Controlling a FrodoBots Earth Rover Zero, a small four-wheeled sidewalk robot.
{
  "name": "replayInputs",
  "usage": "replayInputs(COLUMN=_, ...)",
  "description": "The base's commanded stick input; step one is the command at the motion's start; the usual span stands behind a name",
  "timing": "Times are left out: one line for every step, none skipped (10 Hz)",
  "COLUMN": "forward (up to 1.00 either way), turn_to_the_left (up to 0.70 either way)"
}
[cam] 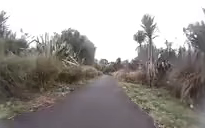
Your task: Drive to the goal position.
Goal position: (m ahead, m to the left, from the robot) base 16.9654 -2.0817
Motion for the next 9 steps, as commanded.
replayInputs(forward=0.85, turn_to_the_left=0.0)
replayInputs(forward=0.85, turn_to_the_left=0.0)
replayInputs(forward=0.85, turn_to_the_left=0.0)
replayInputs(forward=0.85, turn_to_the_left=0.0)
replayInputs(forward=0.85, turn_to_the_left=0.0)
replayInputs(forward=0.85, turn_to_the_left=0.0)
replayInputs(forward=0.85, turn_to_the_left=0.0)
replayInputs(forward=0.85, turn_to_the_left=0.0)
replayInputs(forward=0.85, turn_to_the_left=0.0)
